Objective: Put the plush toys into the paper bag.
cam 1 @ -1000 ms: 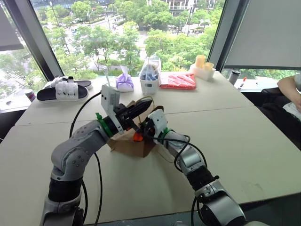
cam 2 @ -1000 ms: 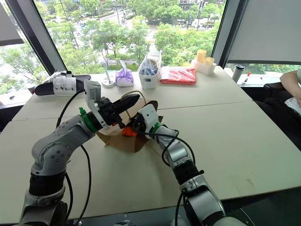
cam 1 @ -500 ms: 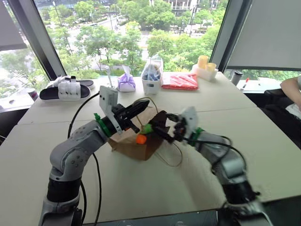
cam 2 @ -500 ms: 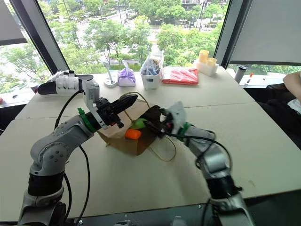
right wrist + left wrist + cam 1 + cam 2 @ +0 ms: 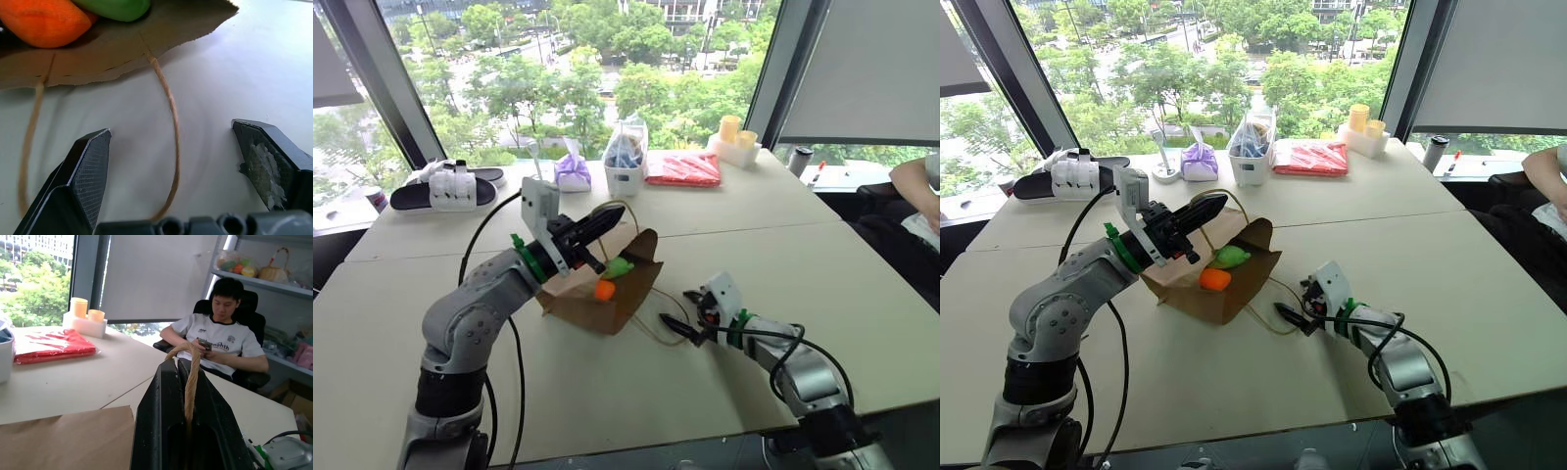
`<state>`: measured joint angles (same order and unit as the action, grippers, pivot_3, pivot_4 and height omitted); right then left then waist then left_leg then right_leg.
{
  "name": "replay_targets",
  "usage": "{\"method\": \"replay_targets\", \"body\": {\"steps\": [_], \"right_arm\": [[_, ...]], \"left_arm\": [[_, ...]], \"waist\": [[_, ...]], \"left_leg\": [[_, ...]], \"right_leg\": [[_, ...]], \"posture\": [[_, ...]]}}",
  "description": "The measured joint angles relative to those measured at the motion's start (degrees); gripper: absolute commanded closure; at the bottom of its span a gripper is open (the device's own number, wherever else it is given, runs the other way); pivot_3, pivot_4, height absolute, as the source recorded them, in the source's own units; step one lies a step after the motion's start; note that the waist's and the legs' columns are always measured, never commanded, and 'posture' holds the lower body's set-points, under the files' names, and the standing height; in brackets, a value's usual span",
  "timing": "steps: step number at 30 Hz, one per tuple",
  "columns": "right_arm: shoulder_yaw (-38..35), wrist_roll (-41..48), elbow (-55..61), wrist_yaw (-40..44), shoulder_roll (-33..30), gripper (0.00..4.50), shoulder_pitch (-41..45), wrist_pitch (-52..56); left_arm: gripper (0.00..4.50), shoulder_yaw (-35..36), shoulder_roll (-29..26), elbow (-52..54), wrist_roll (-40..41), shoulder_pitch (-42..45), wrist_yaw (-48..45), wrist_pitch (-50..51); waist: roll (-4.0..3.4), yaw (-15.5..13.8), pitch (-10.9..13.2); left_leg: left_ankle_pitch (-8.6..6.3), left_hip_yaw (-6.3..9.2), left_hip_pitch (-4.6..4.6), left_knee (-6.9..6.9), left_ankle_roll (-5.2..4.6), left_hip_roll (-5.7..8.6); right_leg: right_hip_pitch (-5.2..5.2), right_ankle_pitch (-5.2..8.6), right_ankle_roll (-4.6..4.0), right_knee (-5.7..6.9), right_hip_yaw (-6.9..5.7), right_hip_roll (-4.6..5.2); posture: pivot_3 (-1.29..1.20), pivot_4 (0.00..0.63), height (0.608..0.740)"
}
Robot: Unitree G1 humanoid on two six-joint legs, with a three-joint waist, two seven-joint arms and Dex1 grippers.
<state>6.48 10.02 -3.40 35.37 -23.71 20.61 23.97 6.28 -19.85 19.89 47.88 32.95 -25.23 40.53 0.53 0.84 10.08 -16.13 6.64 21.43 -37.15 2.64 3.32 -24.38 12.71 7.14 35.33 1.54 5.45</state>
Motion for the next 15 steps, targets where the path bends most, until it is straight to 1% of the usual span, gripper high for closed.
{"method": "replay_targets", "body": {"steps": [1, 4, 7, 9, 12, 15], "right_arm": [[0.0, -0.5, -1.0, -0.3, 0.1, 1.48, 0.7, -0.5], [0.3, -1.6, -2.8, -0.2, 0.2, 3.04, 2.1, -1.1], [1.0, -1.9, -3.0, 0.1, 0.3, 4.45, 2.8, -0.7], [0.9, -1.5, -1.6, 1.2, -0.1, 4.45, 2.9, 0.7], [-0.6, 2.1, 3.4, 3.8, -1.9, 4.45, 4.0, 5.5], [-4.9, 7.8, 9.2, 6.0, -5.1, 4.45, 10.3, 12.0]], "left_arm": [[4.50, 0.0, 0.1, 0.0, -0.1, 0.0, 0.2, 0.0], [4.50, 0.0, 0.4, 0.4, -0.3, -0.3, 0.6, -0.1], [4.50, -0.1, 0.7, 0.6, -0.5, -0.5, 0.9, -0.1], [4.50, -0.1, 0.8, 0.6, -0.7, -0.5, 1.1, -0.2], [4.50, 0.0, 0.6, -0.1, -0.9, 0.4, 0.5, -0.7], [4.50, -0.3, -0.6, -7.1, -2.6, 6.8, -4.0, -3.4]], "waist": [[0.00, 0.0, 0.0], [0.00, 0.1, 0.0], [0.00, 0.0, 0.0], [0.00, 0.0, 0.0], [0.00, -0.1, 0.0], [-0.01, -0.2, 0.0]], "left_leg": [[0.00, 0.00, 0.00, 0.00, 0.00, 0.00], [0.00, 0.00, 0.00, 0.00, 0.01, 0.00], [0.00, 0.00, 0.00, 0.00, 0.01, 0.00], [0.00, 0.00, 0.02, -0.01, 0.01, 0.00], [0.00, 0.03, 0.06, -0.02, 0.01, 0.01], [0.01, 0.03, 0.09, -0.09, 0.01, 0.03]], "right_leg": [[0.00, 0.00, 0.00, 0.00, 0.00, 0.00], [0.00, 0.00, 0.00, 0.00, 0.00, 0.00], [0.00, 0.00, 0.00, 0.00, 0.00, 0.00], [0.00, 0.00, 0.00, -0.01, 0.00, 0.00], [-0.01, 0.00, 0.00, -0.02, 0.00, 0.00], [0.00, 0.00, 0.00, -0.02, -0.03, 0.00]], "posture": [[0.00, 0.150, 0.740], [0.00, 0.150, 0.740], [0.00, 0.150, 0.740], [0.00, 0.150, 0.740], [0.00, 0.150, 0.740], [0.00, 0.150, 0.740]]}}
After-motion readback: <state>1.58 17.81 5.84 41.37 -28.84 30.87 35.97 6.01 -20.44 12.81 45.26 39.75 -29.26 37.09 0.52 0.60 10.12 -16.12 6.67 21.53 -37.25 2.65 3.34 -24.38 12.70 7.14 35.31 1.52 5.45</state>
